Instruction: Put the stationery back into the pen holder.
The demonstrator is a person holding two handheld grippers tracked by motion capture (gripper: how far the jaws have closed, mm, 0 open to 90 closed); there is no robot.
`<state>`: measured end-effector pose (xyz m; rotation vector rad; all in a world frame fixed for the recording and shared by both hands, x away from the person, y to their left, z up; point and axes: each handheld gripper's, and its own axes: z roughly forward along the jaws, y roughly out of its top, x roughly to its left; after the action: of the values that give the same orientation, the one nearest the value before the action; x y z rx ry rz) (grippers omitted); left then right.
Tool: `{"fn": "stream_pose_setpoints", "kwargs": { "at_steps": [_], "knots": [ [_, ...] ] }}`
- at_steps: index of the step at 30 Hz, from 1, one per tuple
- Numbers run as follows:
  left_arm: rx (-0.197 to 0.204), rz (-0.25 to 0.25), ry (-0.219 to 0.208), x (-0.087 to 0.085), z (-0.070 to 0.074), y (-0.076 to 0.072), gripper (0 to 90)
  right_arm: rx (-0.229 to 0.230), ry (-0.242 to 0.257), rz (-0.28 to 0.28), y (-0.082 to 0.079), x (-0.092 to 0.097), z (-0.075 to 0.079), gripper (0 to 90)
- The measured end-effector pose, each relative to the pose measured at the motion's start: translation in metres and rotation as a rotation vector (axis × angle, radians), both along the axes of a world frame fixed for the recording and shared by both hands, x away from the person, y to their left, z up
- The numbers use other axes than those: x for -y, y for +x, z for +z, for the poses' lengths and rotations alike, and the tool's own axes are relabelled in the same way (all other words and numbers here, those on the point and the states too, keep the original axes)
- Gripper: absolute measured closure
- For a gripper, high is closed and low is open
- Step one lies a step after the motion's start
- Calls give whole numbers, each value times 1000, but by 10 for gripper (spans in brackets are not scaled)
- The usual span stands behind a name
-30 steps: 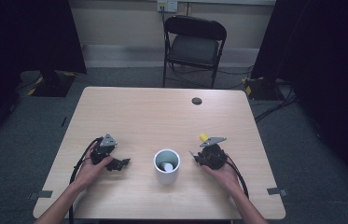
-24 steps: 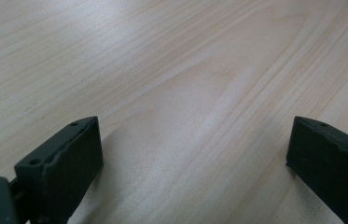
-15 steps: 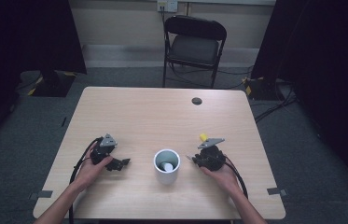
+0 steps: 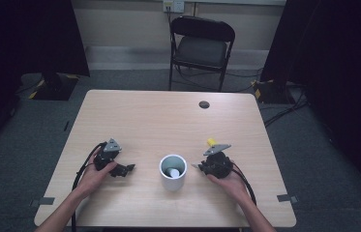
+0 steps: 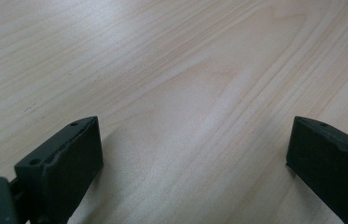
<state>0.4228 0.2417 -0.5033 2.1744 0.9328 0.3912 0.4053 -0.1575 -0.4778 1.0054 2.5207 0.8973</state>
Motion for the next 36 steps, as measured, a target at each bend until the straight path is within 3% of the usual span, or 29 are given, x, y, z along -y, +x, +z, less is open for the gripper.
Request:
{"fn": "stream_pose_setpoints", "kwargs": {
  "at_steps": [11,14,29,31,36],
  "knots": [
    [0,0,0,0,0,0,31,-5,-4,0,1,-1,-4,770],
    [0,0,0,0,0,0,31,-14,2,-3,1,0,-4,734],
    [-1,0,0,0,0,0,31,-14,6,14,-4,0,-4,768],
    [-1,0,0,0,0,0,30,-23,22,10,-3,0,-4,707],
    [-1,-1,0,0,0,0,30,-19,9,20,-3,-3,-4,775]
  ]
}}
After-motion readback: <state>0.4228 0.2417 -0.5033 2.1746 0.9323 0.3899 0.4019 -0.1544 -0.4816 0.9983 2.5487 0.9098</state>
